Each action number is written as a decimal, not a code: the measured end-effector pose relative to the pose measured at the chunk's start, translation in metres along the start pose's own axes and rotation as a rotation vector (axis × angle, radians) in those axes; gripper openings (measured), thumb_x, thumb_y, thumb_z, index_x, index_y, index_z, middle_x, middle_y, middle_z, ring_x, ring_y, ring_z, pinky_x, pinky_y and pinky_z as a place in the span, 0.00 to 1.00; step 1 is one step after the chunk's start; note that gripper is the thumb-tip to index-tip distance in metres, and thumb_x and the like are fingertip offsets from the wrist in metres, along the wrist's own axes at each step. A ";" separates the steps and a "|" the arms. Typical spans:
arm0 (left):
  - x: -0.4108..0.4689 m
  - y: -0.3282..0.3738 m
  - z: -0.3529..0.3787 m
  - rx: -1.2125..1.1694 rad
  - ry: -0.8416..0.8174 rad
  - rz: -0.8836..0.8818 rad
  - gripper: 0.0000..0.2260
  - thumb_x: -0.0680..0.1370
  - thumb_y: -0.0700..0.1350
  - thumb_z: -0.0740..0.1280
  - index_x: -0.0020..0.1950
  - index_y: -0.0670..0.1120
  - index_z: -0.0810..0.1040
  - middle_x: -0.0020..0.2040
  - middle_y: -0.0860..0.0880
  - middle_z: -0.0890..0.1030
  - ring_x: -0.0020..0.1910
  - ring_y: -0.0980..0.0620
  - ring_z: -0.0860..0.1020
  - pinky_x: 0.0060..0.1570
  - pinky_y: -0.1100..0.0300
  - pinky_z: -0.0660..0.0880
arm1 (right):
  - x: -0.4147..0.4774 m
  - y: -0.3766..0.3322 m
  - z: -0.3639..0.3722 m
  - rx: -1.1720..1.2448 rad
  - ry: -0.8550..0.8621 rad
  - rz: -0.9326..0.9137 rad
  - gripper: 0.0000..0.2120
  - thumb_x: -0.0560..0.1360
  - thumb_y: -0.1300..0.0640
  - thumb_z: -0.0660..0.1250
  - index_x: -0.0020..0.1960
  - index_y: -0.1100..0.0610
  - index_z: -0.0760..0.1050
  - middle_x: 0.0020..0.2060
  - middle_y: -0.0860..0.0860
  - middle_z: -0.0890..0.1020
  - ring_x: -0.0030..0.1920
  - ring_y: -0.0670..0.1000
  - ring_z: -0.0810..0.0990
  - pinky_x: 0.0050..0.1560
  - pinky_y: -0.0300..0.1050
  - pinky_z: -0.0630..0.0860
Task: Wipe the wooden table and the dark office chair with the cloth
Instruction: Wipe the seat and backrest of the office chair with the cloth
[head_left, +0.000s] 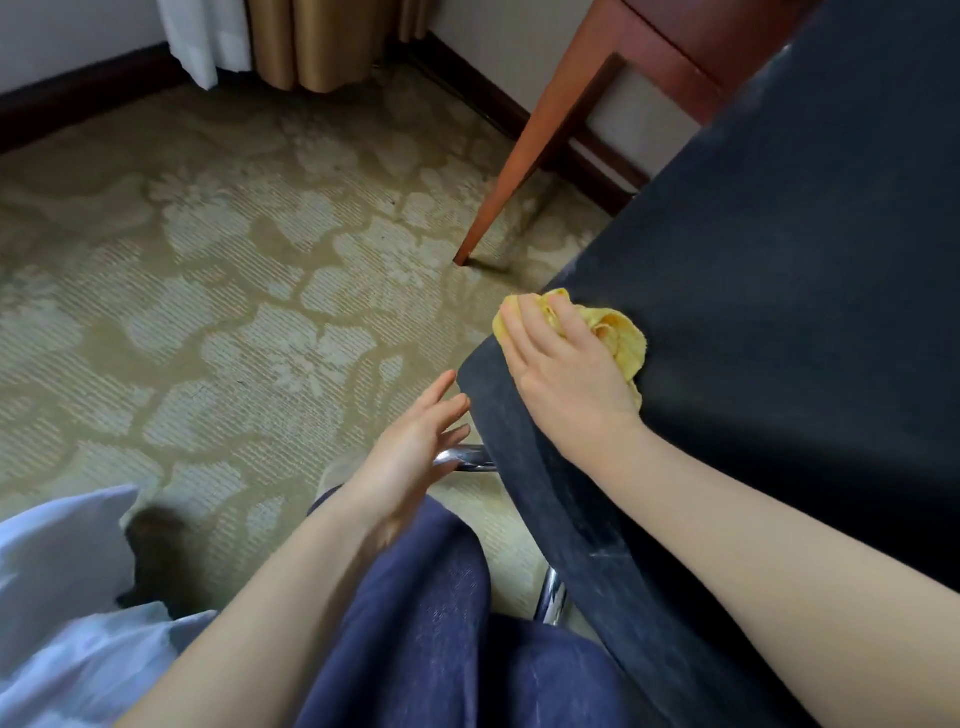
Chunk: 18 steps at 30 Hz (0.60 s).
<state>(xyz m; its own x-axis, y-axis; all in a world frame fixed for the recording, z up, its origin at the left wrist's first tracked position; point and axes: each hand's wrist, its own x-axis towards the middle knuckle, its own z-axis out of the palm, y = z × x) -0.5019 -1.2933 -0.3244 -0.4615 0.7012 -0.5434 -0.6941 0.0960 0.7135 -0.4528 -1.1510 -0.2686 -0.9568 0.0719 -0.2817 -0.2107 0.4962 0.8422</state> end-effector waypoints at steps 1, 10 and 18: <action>0.002 0.000 -0.001 0.017 -0.006 0.002 0.19 0.80 0.50 0.59 0.71 0.62 0.64 0.62 0.57 0.75 0.63 0.55 0.72 0.57 0.57 0.67 | -0.002 -0.004 0.004 -0.007 -0.009 -0.033 0.28 0.82 0.51 0.50 0.76 0.65 0.49 0.76 0.62 0.52 0.75 0.63 0.50 0.72 0.62 0.47; 0.013 0.005 0.022 0.189 -0.103 0.102 0.21 0.83 0.52 0.52 0.76 0.58 0.55 0.76 0.57 0.56 0.75 0.57 0.55 0.70 0.58 0.55 | -0.041 -0.031 0.027 0.011 -0.021 -0.273 0.27 0.82 0.50 0.51 0.76 0.64 0.54 0.77 0.61 0.51 0.75 0.63 0.48 0.72 0.63 0.42; 0.019 0.031 0.058 0.291 -0.061 0.269 0.22 0.84 0.51 0.47 0.78 0.54 0.47 0.78 0.56 0.40 0.76 0.52 0.40 0.75 0.48 0.43 | -0.138 -0.009 0.011 0.216 -0.067 -0.308 0.24 0.66 0.48 0.73 0.60 0.53 0.80 0.64 0.49 0.77 0.61 0.50 0.78 0.64 0.46 0.69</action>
<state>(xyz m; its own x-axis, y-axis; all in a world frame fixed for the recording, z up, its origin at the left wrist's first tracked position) -0.4999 -1.2357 -0.2871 -0.5653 0.7687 -0.2993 -0.3634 0.0937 0.9269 -0.3167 -1.1560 -0.2424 -0.8384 -0.0567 -0.5421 -0.4328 0.6738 0.5989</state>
